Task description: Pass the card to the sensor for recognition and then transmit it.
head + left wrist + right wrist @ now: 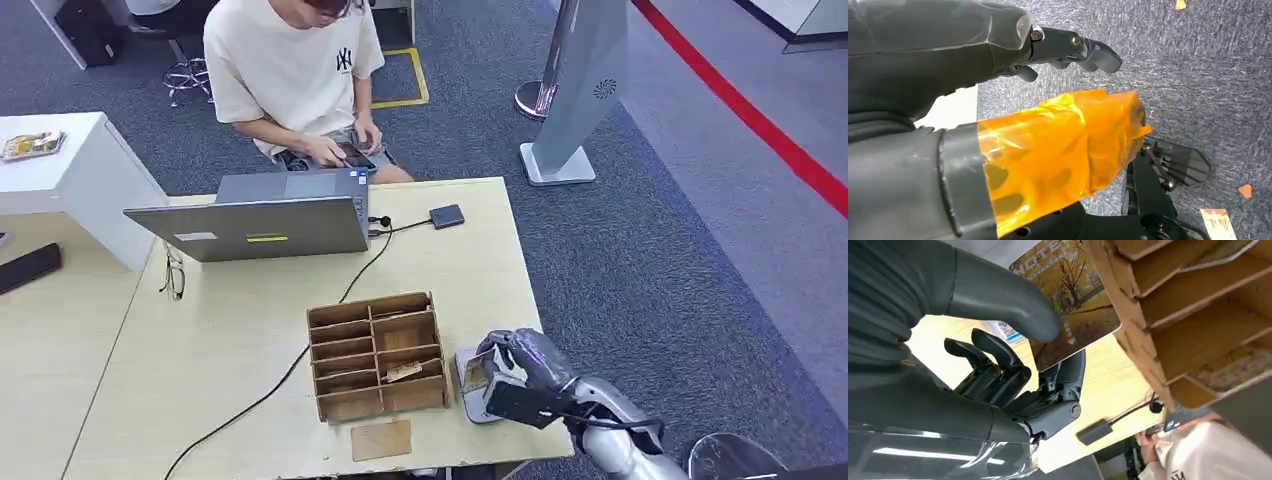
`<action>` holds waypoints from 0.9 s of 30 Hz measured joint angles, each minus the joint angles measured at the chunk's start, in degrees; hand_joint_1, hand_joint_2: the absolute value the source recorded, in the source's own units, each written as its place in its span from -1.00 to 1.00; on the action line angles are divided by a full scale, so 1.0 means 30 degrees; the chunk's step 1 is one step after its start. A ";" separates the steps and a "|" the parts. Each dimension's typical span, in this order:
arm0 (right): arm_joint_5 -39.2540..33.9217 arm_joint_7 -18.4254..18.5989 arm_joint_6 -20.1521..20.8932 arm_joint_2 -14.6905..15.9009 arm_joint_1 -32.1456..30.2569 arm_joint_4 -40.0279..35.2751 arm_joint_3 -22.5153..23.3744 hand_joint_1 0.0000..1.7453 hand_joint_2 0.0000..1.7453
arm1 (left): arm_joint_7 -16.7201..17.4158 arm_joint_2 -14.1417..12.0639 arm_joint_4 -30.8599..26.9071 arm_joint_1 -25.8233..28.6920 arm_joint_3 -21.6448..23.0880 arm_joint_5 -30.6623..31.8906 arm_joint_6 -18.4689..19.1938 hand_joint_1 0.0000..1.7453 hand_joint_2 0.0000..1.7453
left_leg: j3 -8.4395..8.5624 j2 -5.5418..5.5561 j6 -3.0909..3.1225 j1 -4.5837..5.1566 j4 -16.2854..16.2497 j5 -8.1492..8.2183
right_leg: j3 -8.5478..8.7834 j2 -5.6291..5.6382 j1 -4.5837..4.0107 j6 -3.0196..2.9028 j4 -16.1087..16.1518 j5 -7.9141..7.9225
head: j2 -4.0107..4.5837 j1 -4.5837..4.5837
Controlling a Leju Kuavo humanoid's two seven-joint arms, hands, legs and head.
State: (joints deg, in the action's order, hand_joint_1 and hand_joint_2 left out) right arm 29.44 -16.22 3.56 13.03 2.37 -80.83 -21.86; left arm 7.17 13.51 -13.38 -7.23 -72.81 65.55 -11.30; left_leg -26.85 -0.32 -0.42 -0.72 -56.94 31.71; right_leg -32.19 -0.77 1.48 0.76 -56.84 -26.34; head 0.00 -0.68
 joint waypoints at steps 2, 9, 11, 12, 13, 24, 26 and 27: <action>0.0066 0.0087 -0.0095 0.0087 0.0161 0.0044 -0.0473 1.00 1.00 | 0.0000 0.0000 0.0000 0.0004 0.0000 0.0007 0.0000 -1.00 -1.00 | -0.0003 0.0003 0.0000 0.0001 0.0000 0.0000 | 0.0000 -0.0003 0.0001 0.0000 -0.0001 0.0000 | 0.0000 0.0000; 0.1604 0.1392 -0.1137 0.0851 0.1351 0.0524 -0.2169 1.00 1.00 | 0.0007 -0.0007 0.0000 0.0001 0.0000 0.0095 -0.0007 -1.00 -1.00 | -0.0002 0.0002 0.0001 0.0003 -0.0004 0.0000 | 0.0001 -0.0002 0.0002 0.0000 -0.0001 0.0001 | 0.0000 0.0000; 0.1938 0.1617 -0.1289 0.1049 0.1665 0.0641 -0.2549 1.00 1.00 | 0.0015 -0.0007 0.0000 0.0003 0.0000 0.0095 -0.0007 -1.00 -1.00 | -0.0002 0.0001 0.0001 0.0002 -0.0005 0.0000 | 0.0000 -0.0001 0.0002 0.0000 -0.0002 0.0001 | 0.0000 0.0000; 0.1989 0.1646 -0.1333 0.1143 0.1786 0.0684 -0.2708 1.00 1.00 | 0.0015 -0.0007 0.0000 0.0000 0.0000 0.0095 0.0000 -1.00 -1.00 | 0.0000 0.0000 0.0001 0.0002 -0.0005 0.0000 | 0.0000 -0.0001 0.0001 0.0000 -0.0001 0.0001 | 0.0000 0.0007; 0.1989 0.1668 -0.1362 0.1209 0.1887 0.0728 -0.2825 1.00 1.00 | 0.0015 -0.0007 0.0000 0.0000 0.0000 0.0102 0.0007 -1.00 -1.00 | 0.0000 0.0001 0.0001 0.0002 -0.0005 0.0000 | 0.0000 -0.0001 0.0001 0.0000 -0.0001 0.0001 | 0.0000 0.0000; 0.1682 0.1806 -0.1639 0.2456 0.2012 -0.0358 -0.3131 1.00 1.00 | 0.0000 -0.0022 0.0000 0.0012 0.0000 -0.0029 0.0007 -1.00 -1.00 | 0.0001 0.0002 0.0001 0.0005 -0.0008 0.0001 | -0.0001 -0.0002 0.0002 0.0001 0.0002 0.0001 | 0.0000 0.0007; 0.1552 0.1807 -0.1646 0.2835 0.1923 -0.0854 -0.3102 1.00 1.00 | -0.0007 -0.0029 0.0000 0.0012 0.0000 -0.0058 0.0007 -1.00 -1.00 | 0.0000 0.0001 0.0001 0.0004 -0.0008 0.0001 | -0.0001 -0.0002 0.0002 0.0001 0.0002 0.0001 | 0.0000 0.0007; 0.1552 0.1806 -0.1646 0.2972 0.1876 -0.1056 -0.3095 1.00 1.00 | -0.0014 -0.0029 0.0000 0.0011 0.0000 -0.0058 0.0007 -1.00 -1.00 | 0.0000 -0.0001 0.0001 0.0004 -0.0008 0.0001 | -0.0001 -0.0001 0.0002 0.0001 0.0002 0.0001 | 0.0000 0.0000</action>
State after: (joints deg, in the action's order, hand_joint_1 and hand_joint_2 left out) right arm 34.10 -10.80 -1.38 21.94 7.99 -83.99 -31.15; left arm 7.13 13.42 -13.38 -7.20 -72.81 65.37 -11.28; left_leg -26.85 -0.32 -0.42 -0.71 -56.96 31.72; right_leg -32.19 -0.77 1.49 0.76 -56.83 -26.34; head 0.00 -0.68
